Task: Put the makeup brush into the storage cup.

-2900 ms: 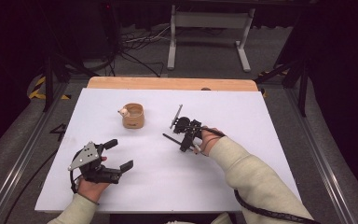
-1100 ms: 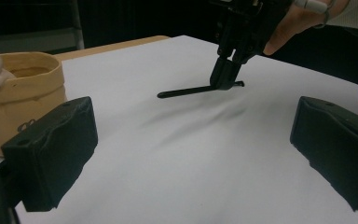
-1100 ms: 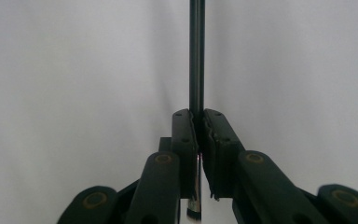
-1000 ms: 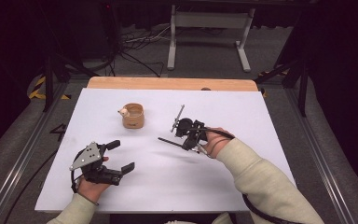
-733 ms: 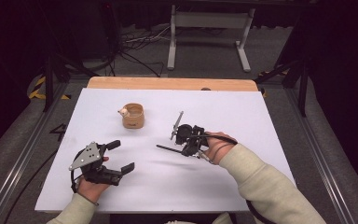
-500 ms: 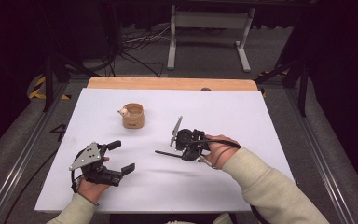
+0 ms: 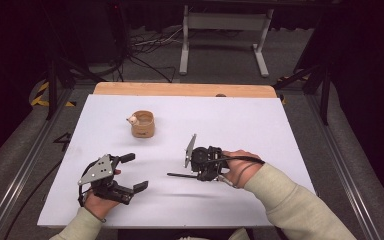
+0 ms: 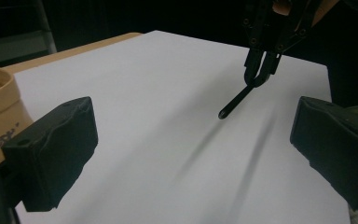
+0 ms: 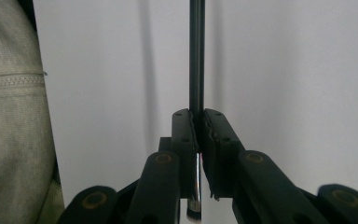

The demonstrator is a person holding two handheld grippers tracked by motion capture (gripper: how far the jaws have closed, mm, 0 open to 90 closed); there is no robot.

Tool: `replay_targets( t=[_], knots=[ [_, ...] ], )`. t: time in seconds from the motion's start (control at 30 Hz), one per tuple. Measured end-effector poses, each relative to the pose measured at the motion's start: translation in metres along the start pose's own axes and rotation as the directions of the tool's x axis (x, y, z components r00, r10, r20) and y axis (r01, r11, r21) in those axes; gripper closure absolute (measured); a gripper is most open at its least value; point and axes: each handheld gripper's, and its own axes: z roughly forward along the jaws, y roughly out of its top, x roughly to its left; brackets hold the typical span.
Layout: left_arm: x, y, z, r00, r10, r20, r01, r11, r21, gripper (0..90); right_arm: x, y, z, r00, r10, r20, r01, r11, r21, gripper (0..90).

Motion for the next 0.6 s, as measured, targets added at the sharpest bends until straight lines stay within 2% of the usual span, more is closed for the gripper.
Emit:
replay_targets(
  t=[0.17, 0.2, 0.3, 0.33, 0.4, 0.6],
  knots=[
    [0.000, 0.003, 0.003, 0.9976, 0.016, 0.068, -0.018, 0.9996, 0.024, 1.8, 0.003, -0.001, 0.001, 0.9999, -0.013, -0.006, 0.013, 1.000, 0.001, 83.4],
    [-0.001, 0.004, 0.005, 0.9963, 0.009, 0.086, -0.011, 0.9995, 0.028, 1.9, 0.004, -0.001, 0.001, 1.0000, -0.007, -0.007, 0.007, 1.000, 0.003, 83.4],
    [-0.001, 0.004, 0.009, 0.9927, 0.012, 0.120, -0.018, 0.9988, 0.046, 2.7, 0.005, -0.002, 0.001, 0.9999, -0.013, -0.008, 0.013, 1.000, 0.003, 83.4],
    [-0.001, 0.004, 0.009, 0.9927, 0.012, 0.120, -0.018, 0.9988, 0.046, 3.0, 0.006, -0.002, 0.000, 0.9999, -0.016, -0.006, 0.016, 1.000, 0.003, 83.4],
    [-0.002, 0.006, 0.012, 0.9887, 0.015, 0.149, -0.023, 0.9981, 0.056, 3.3, 0.007, -0.002, -0.001, 0.9999, -0.015, -0.006, 0.015, 1.000, -0.001, 83.4],
    [-0.002, 0.008, 0.023, 0.9796, 0.022, 0.200, -0.038, 0.9964, 0.075, 3.3, 0.011, -0.004, -0.004, 0.9998, -0.020, -0.007, 0.020, 1.000, 0.001, 83.4]
  ],
)
